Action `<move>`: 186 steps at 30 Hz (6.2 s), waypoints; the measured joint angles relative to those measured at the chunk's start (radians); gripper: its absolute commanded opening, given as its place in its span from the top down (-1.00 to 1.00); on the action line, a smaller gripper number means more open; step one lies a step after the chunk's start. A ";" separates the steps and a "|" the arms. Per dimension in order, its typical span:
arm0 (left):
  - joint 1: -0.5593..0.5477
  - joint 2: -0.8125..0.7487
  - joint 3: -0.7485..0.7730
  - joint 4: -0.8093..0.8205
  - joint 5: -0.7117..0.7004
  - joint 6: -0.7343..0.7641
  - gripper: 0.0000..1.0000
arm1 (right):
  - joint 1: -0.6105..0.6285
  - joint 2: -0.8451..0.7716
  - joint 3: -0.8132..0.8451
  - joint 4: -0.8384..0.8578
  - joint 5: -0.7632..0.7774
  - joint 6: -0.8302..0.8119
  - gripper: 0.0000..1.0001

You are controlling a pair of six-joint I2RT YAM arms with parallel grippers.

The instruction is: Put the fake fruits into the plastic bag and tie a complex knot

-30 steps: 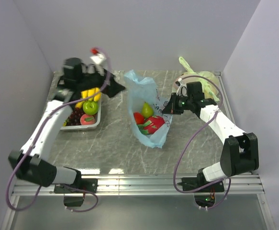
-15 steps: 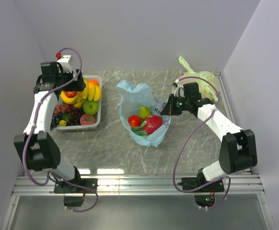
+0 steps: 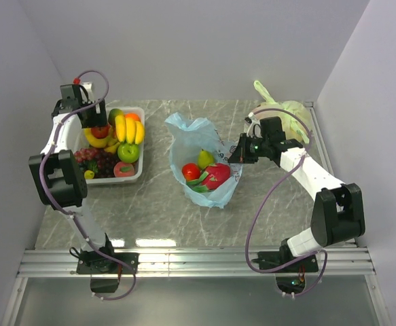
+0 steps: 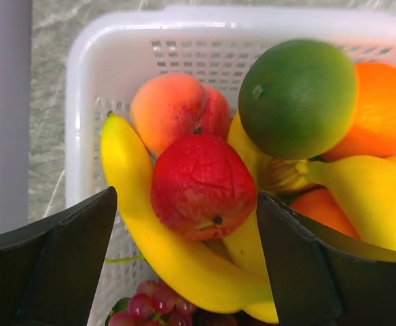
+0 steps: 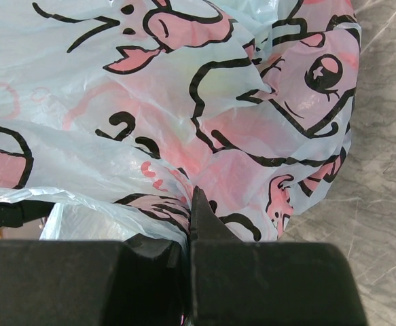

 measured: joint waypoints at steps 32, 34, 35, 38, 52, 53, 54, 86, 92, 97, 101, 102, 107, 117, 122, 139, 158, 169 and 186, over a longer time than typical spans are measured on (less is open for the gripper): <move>0.015 -0.484 -0.062 -0.153 0.593 0.179 0.32 | 0.000 0.000 0.000 -0.003 0.011 -0.018 1.00; -0.008 -0.537 -0.081 -0.224 0.698 0.230 0.35 | 0.000 0.000 0.000 -0.003 0.011 -0.017 1.00; -0.031 -0.560 -0.107 -0.255 0.739 0.258 0.35 | 0.000 0.000 0.000 -0.003 0.011 -0.014 1.00; -0.142 -0.608 -0.227 -0.335 0.806 0.299 0.35 | 0.000 0.000 0.003 -0.002 0.010 -0.005 1.00; -0.684 -0.438 -0.358 0.034 0.634 0.088 -0.02 | 0.000 0.008 0.038 0.001 0.010 0.009 1.00; -0.685 -0.404 -0.356 0.062 0.605 0.079 -0.07 | 0.000 0.008 0.038 0.001 0.010 0.009 1.00; -0.685 -0.364 -0.356 0.090 0.561 0.067 -0.22 | 0.000 0.008 0.038 0.001 0.010 0.009 1.00; -0.203 -0.853 -0.501 -0.129 0.572 0.046 -0.99 | 0.000 0.056 0.051 0.000 0.000 0.012 0.99; -0.183 -0.736 -0.505 -0.160 0.364 0.065 -0.99 | 0.000 0.059 0.052 0.000 0.000 0.012 0.99; -0.183 -0.655 -0.506 -0.140 0.285 0.101 -0.99 | 0.000 0.058 0.052 0.000 0.001 0.012 1.00; -0.183 -0.595 -0.506 -0.106 0.261 0.102 -0.99 | 0.000 0.058 0.052 0.000 0.002 0.011 1.00; -0.185 -0.581 -0.506 -0.096 0.257 0.101 -0.99 | 0.000 0.058 0.052 0.000 0.002 0.011 1.00; -0.220 -0.521 -0.513 -0.047 0.237 0.089 -0.99 | 0.000 0.058 0.052 0.000 0.005 0.006 1.00; -0.255 -0.443 -0.549 0.065 0.139 0.031 -0.99 | -0.002 0.058 0.052 0.000 0.007 0.004 1.00; -0.258 -0.422 -0.570 0.075 0.118 0.011 -0.77 | -0.004 0.058 0.052 0.000 0.006 0.004 1.00; -0.255 -0.636 -0.494 -0.309 0.334 0.219 -0.15 | -0.006 0.058 0.052 -0.003 -0.001 0.001 1.00; -0.809 -0.376 -0.355 0.099 0.492 0.227 -0.20 | -0.006 0.058 0.106 0.007 -0.031 0.058 1.00; -0.829 -0.111 -0.265 0.291 0.315 0.172 -0.99 | -0.008 0.058 0.106 0.008 0.003 0.076 1.00; -0.488 -0.702 -0.357 -0.002 0.679 0.006 -0.85 | 0.000 0.058 0.124 0.050 -0.026 0.069 1.00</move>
